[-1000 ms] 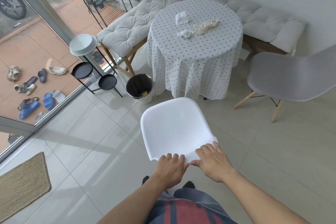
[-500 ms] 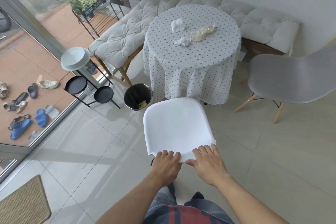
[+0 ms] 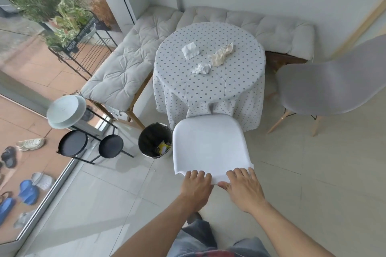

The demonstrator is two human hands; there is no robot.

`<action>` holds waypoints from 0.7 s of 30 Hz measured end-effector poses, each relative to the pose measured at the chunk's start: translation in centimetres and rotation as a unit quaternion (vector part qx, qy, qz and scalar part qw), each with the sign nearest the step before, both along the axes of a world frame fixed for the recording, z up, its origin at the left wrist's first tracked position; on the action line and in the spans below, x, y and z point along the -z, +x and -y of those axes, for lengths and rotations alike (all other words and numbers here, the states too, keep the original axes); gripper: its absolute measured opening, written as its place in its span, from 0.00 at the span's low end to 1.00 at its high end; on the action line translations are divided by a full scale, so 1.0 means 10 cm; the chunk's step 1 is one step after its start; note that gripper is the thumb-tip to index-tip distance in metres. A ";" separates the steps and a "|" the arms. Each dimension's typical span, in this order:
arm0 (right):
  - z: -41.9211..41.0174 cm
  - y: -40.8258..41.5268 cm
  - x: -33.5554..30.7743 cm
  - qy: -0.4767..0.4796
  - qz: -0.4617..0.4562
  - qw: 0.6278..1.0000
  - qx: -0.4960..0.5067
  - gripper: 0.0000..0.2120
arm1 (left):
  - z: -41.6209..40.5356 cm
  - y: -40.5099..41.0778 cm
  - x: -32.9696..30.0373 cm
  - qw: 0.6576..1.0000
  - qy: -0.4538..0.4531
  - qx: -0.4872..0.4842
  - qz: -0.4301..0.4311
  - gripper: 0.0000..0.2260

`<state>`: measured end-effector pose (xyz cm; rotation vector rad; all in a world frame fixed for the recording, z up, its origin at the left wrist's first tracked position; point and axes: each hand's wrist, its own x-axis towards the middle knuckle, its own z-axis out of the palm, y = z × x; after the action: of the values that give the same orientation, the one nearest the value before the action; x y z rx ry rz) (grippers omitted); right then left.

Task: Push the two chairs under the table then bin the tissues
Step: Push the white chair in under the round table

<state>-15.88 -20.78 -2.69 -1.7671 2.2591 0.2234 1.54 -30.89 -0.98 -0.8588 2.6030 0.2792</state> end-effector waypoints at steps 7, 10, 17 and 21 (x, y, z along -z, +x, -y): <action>0.67 0.22 -0.02 0.020 0.009 0.998 0.053 0.37 | 0.64 0.10 0.04 1.000 -0.024 0.002 -0.001 0.19; 0.93 0.27 -0.02 0.018 0.010 0.997 0.075 0.38 | 0.81 0.13 0.11 0.999 -0.034 0.004 0.006 0.26; 1.48 0.32 0.00 0.009 0.023 0.994 0.108 0.36 | 1.38 0.13 0.10 0.999 -0.036 0.013 0.016 0.32; 1.73 0.27 0.02 0.007 0.023 0.993 0.118 0.38 | 1.72 0.06 0.06 0.999 -0.019 0.027 0.010 0.31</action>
<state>-13.23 -38.04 -2.84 -1.4642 2.4002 0.1503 2.10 -48.11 -1.58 -0.7983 2.6157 0.2051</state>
